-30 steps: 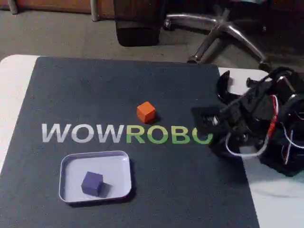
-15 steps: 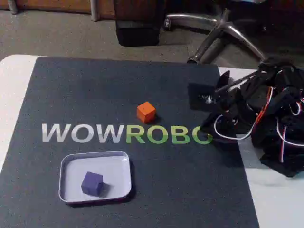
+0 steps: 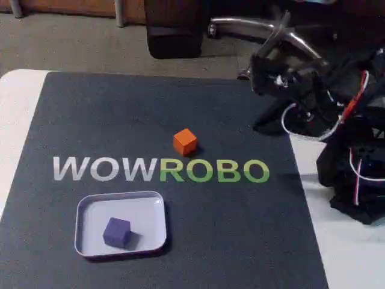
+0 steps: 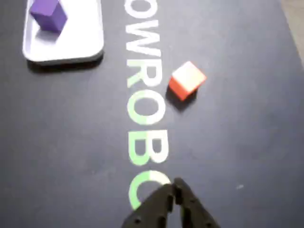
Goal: Move blocks one by one until all three blocks are in the tray.
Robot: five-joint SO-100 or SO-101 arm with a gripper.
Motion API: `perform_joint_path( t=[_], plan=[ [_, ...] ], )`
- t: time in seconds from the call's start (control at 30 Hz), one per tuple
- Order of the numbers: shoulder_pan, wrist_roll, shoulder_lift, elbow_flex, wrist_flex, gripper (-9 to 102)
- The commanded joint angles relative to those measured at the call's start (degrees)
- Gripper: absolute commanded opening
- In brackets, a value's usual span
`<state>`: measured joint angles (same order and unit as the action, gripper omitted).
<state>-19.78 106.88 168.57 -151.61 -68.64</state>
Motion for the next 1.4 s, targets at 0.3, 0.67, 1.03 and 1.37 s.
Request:
perform_joint_path(
  t=[0.3,0.67,1.03,1.37],
  plan=[
    [-1.4,3.0,-52.5,45.5,1.2,-7],
    [-8.0,27.8,-67.2,49.7,7.1,-5],
    [-8.6,44.4,-72.9,51.2,6.9,-5],
    [-7.7,48.3,-64.8,40.6,6.2,-2]
  ],
)
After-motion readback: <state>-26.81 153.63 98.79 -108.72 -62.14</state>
